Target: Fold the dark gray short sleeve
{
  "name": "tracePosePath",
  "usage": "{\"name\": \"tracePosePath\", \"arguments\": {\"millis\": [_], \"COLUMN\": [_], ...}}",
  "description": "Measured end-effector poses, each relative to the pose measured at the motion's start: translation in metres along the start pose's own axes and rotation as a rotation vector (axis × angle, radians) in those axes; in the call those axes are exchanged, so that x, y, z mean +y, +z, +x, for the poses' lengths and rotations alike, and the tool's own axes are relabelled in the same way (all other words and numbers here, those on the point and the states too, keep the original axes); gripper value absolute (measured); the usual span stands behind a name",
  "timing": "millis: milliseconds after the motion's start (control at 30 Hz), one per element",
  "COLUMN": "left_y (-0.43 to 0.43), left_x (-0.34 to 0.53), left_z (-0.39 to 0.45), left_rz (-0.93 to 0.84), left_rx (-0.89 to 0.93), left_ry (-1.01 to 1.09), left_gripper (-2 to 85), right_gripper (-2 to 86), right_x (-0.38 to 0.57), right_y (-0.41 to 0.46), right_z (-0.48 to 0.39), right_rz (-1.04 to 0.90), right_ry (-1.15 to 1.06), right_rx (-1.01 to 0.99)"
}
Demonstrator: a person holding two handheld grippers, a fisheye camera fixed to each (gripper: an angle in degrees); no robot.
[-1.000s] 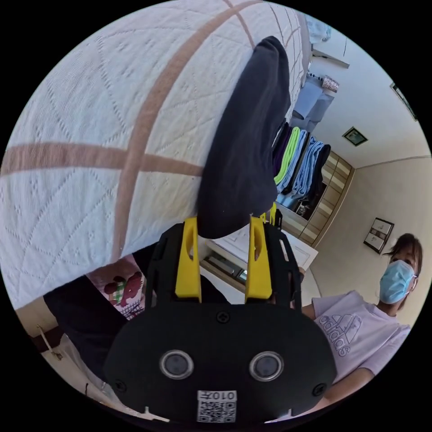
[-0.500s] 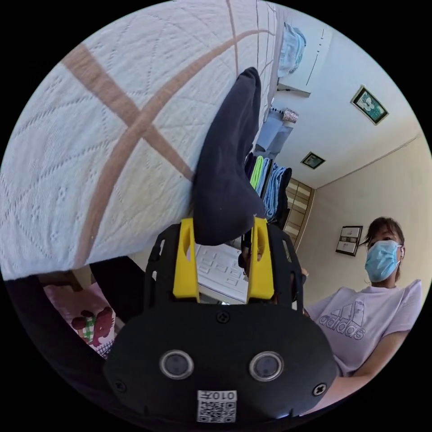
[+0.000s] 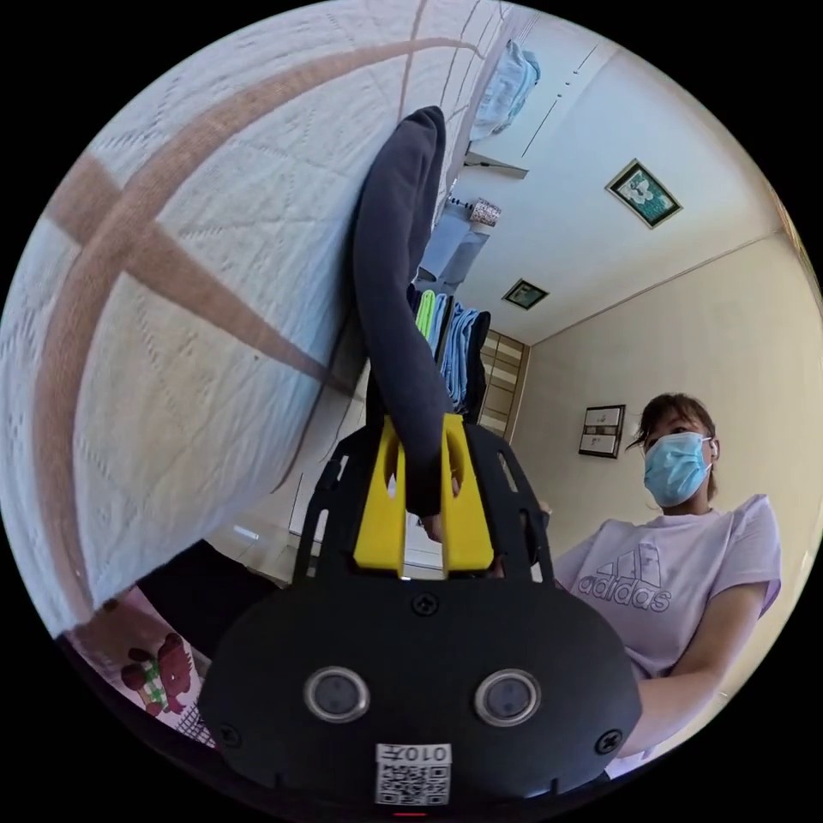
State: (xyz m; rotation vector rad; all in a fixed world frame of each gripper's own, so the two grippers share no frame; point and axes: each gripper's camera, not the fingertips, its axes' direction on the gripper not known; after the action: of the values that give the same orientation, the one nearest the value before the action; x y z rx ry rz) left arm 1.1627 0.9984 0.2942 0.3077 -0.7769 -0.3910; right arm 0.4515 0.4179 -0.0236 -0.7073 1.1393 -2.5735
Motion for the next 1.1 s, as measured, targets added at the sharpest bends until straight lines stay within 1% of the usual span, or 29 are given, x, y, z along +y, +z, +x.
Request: {"name": "tracePosePath", "arguments": {"millis": [33,67,133,167,200,267,333,367,400,467,600,667,800,933,1000,1067,1100], "left_y": [-0.003,-0.005,-0.012,-0.011,-0.009,-0.002,0.009,0.011,0.016,0.023,0.035,0.04,0.059,0.081,0.088,0.092,0.094], "left_x": [0.002,0.003,0.005,0.005,0.003,0.0,-0.002,-0.002,-0.002,0.0,0.004,0.005,0.005,0.009,0.012,0.016,0.019], "left_z": [0.006,0.009,0.028,0.034,0.046,0.062,0.075,0.077,0.079,0.083,0.092,0.094,0.1,0.099,0.098,0.098,0.099], "left_rz": [-0.003,-0.008,-0.038,-0.048,-0.067,-0.09,-0.101,-0.099,-0.094,-0.083,-0.071,-0.06,-0.068,-0.074,-0.076,-0.072,-0.073], "left_rx": [-0.016,-0.036,-0.15,-0.172,-0.199,-0.228,-0.222,-0.211,-0.183,-0.148,-0.13,-0.118,-0.12,-0.094,-0.096,-0.108,-0.124], "left_ry": [0.007,0.003,-0.024,-0.025,-0.014,-0.002,-0.012,-0.014,-0.026,-0.035,-0.042,-0.048,-0.04,-0.038,-0.034,-0.025,-0.017], "left_gripper": [8.9,8.7,8.0,7.9,7.9,7.9,7.9,7.9,8.0,8.1,8.2,8.2,8.4,8.4,8.4,8.3,8.3], "right_gripper": [6.4,6.8,7.9,9.7,10.6,16.1,19.8,20.7,21.0,22.4,23.8,24.0,24.5,25.3,25.0,24.0,23.8], "right_x": [0.001,0.003,0.009,0.016,0.02,0.04,0.052,0.057,0.06,0.067,0.068,0.077,0.102,0.121,0.114,0.104,0.102], "right_y": [-0.004,-0.005,0.0,0.002,0.003,0.003,0.003,0.005,0.005,0.009,0.031,0.043,0.068,0.087,0.088,0.066,0.058], "right_z": [0.002,0.005,0.013,0.023,0.029,0.051,0.069,0.081,0.087,0.1,0.109,0.116,0.112,0.1,0.091,0.09,0.09], "right_rz": [-0.005,-0.022,-0.075,-0.095,-0.101,-0.074,-0.038,-0.029,-0.011,0.088,0.089,0.134,0.127,0.192,0.19,0.291,0.311], "right_ry": [-0.026,-0.064,-0.153,-0.18,-0.19,-0.227,-0.195,-0.181,-0.176,-0.168,-0.153,-0.112,-0.087,-0.084,-0.112,-0.113,-0.118], "right_rx": [0.085,0.21,0.363,0.4,0.388,0.275,0.173,0.082,0.032,-0.156,-0.279,-0.402,-0.505,-0.611,-0.594,-0.571,-0.567]}}
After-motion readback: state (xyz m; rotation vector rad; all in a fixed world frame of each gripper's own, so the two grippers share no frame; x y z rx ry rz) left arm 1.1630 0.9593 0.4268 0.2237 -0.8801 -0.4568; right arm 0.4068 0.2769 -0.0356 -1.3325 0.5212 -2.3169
